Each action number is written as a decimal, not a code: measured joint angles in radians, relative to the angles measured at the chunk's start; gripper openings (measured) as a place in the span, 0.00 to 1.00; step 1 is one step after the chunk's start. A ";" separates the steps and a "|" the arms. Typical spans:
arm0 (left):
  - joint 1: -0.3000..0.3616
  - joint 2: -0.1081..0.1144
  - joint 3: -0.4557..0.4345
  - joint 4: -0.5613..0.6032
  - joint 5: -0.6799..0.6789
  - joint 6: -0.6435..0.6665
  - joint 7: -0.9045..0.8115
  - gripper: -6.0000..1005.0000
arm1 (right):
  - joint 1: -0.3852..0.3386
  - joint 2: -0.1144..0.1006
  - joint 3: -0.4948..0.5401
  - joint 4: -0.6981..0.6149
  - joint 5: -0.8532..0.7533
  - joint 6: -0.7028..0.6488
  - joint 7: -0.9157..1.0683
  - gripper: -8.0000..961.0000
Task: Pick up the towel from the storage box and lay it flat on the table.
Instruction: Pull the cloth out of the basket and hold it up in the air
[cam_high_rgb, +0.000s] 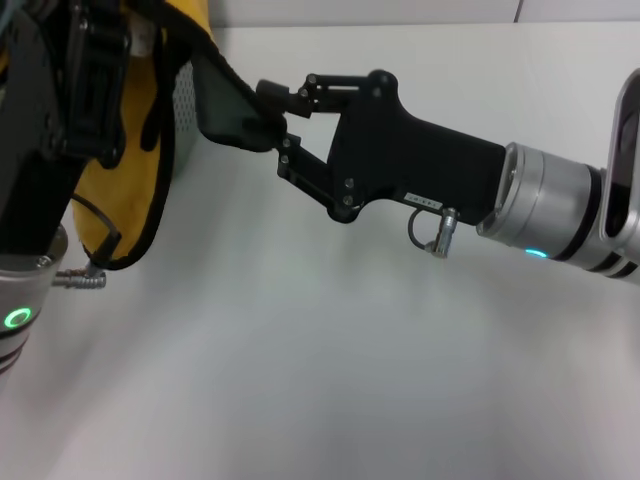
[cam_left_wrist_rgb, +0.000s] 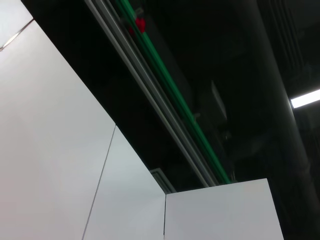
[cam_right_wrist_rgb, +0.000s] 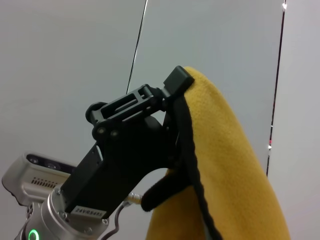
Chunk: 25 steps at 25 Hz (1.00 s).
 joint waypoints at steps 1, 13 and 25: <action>0.007 0.000 0.006 0.007 0.000 0.000 -0.002 0.10 | -0.005 0.000 -0.001 0.000 -0.002 0.001 0.000 0.30; 0.120 0.005 0.146 0.164 0.000 0.003 0.057 0.11 | -0.088 -0.004 -0.009 0.005 -0.020 0.175 -0.007 0.24; 0.124 0.005 0.182 0.198 0.001 0.003 0.103 0.12 | -0.137 -0.006 0.008 0.007 -0.021 0.265 -0.008 0.23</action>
